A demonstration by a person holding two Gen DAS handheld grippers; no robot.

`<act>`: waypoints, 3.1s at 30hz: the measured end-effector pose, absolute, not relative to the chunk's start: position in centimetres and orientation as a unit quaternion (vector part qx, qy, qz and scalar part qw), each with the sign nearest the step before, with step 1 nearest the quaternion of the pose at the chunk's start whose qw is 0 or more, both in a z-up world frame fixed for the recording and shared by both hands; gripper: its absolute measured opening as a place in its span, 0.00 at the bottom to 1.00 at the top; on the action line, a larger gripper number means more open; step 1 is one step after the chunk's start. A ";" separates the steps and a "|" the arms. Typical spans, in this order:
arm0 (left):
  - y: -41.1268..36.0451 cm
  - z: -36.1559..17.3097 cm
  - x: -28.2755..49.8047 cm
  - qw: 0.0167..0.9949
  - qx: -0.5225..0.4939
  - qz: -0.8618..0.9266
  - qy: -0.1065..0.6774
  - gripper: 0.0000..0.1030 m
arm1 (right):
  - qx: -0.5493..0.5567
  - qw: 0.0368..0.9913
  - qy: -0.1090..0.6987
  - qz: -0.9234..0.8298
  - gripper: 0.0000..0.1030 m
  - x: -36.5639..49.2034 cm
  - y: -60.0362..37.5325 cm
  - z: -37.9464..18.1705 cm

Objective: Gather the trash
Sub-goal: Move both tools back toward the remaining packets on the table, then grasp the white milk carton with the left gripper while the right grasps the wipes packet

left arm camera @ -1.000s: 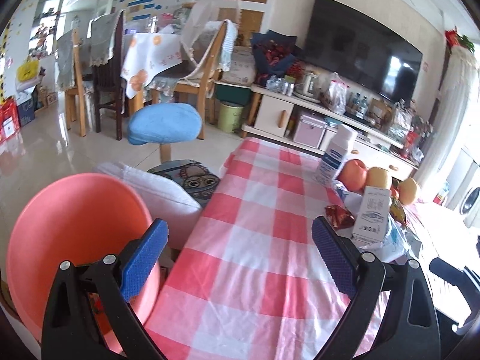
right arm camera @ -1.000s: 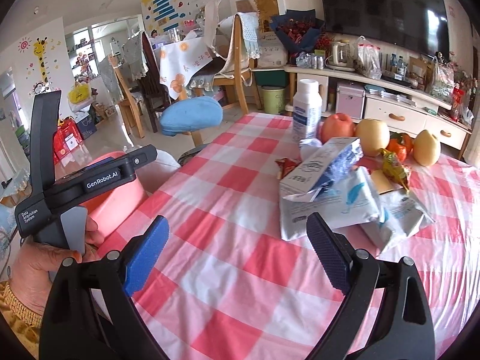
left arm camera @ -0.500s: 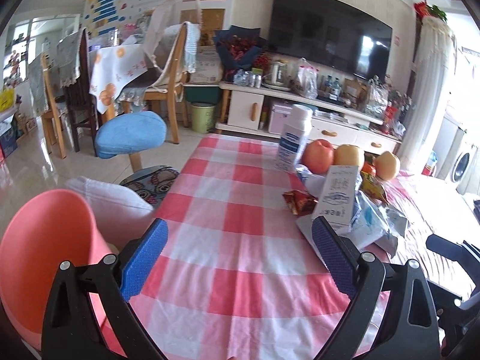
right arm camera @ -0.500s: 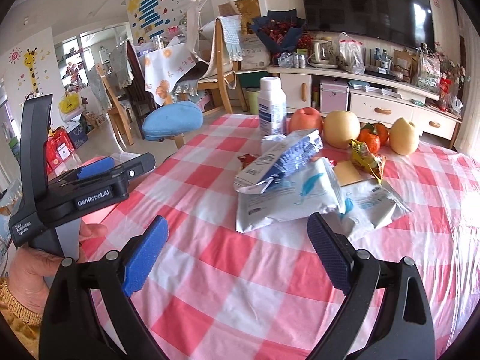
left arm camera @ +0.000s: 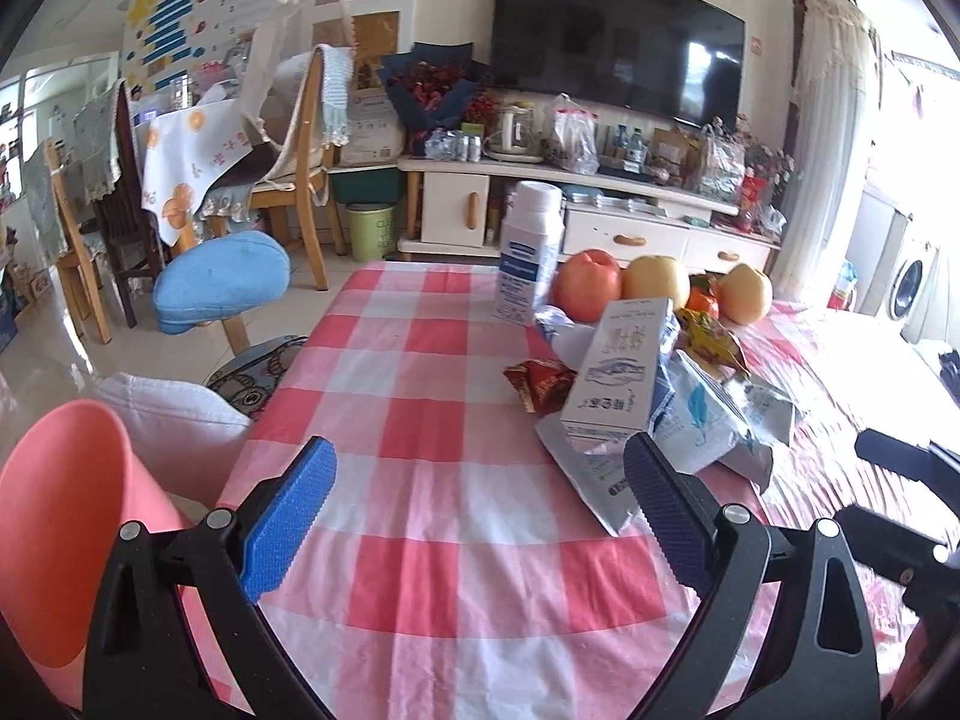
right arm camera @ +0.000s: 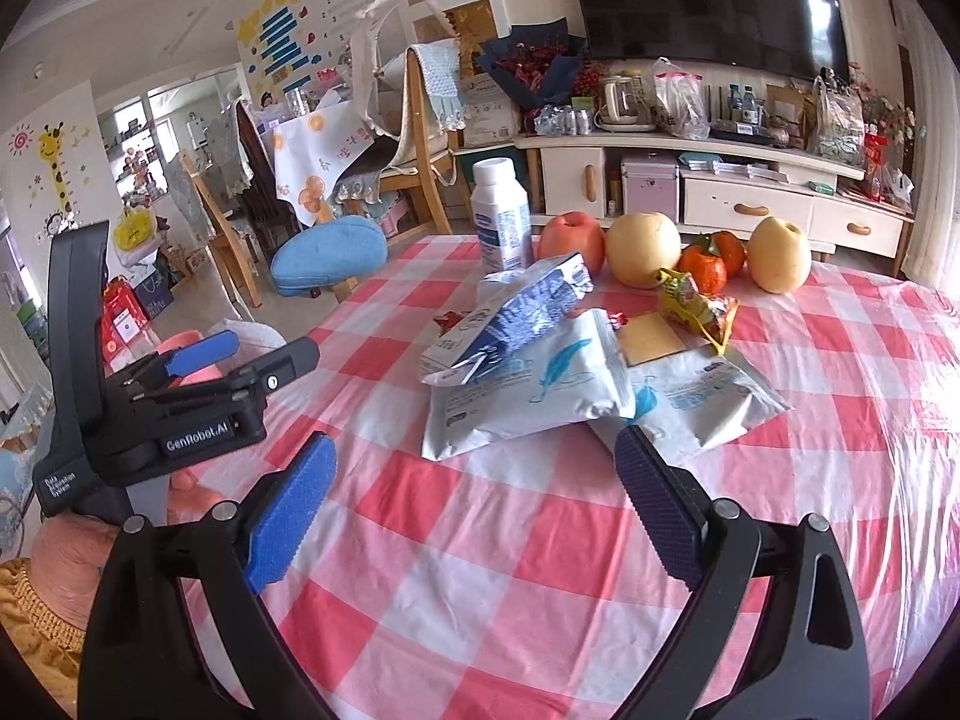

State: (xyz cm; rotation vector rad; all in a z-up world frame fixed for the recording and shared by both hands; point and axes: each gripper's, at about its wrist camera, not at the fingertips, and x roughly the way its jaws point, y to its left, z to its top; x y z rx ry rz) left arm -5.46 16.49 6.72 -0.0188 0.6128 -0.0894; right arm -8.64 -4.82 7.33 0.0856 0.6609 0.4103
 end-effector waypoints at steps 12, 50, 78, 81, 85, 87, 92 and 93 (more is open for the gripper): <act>12.6 5.9 -4.7 0.944 0.031 -0.074 0.319 0.93 | 0.061 0.930 0.319 0.173 0.92 -8.2 -9.4 7.8; 8.3 3.6 6.7 0.912 -0.002 -0.170 0.372 0.72 | 0.241 0.847 0.452 0.140 0.69 2.1 -18.5 -0.4; 5.7 2.6 5.1 0.909 -0.001 -0.177 0.377 0.64 | 0.205 0.878 0.387 0.193 0.53 8.1 -16.0 0.2; 5.7 2.5 4.8 0.913 -0.004 -0.171 0.371 0.64 | 0.200 0.875 0.395 0.195 0.53 8.6 -15.6 -0.3; 5.4 2.4 4.5 0.915 0.000 -0.166 0.369 0.64 | 0.176 0.877 0.406 0.185 0.71 9.3 -14.8 -0.6; 5.3 2.4 4.2 0.916 -0.008 -0.159 0.367 0.64 | 0.144 0.883 0.411 0.175 0.81 9.6 -13.9 -0.3; 7.4 2.0 3.7 0.910 -0.098 -0.143 0.377 0.63 | 0.060 0.889 0.427 0.154 0.90 10.2 -10.8 -0.2; 7.6 1.9 3.7 0.909 -0.102 -0.140 0.379 0.63 | 0.045 0.886 0.436 0.153 0.90 10.4 -10.3 -0.4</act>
